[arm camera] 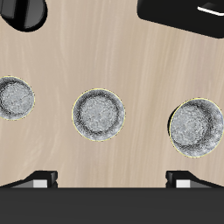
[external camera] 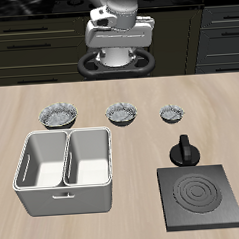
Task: Place the largest bowl inside the left compartment of the bowl drainer
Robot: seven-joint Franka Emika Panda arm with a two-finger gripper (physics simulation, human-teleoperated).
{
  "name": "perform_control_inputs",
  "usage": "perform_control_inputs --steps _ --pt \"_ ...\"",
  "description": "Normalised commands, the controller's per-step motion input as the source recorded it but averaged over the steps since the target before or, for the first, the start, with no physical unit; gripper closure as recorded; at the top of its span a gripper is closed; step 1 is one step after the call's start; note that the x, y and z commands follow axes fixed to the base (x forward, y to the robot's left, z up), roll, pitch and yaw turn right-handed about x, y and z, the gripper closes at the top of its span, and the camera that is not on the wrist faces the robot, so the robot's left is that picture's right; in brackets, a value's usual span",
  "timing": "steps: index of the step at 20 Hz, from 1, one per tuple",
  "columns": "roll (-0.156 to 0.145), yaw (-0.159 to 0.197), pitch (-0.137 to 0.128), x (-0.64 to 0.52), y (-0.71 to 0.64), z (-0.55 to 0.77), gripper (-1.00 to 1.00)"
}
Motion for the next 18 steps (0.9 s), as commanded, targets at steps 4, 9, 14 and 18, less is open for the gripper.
perform_control_inputs --steps 4,9,14,18 --pt "-0.024 -0.026 0.006 0.19 -0.61 -0.08 -1.0" --pt "-0.032 -0.01 -0.01 0.08 -0.53 -0.01 -1.0" --pt "-0.038 0.007 -0.004 0.04 -0.55 -0.02 -1.0" --pt "0.039 -0.005 -0.013 0.0 -0.41 0.02 -1.0"
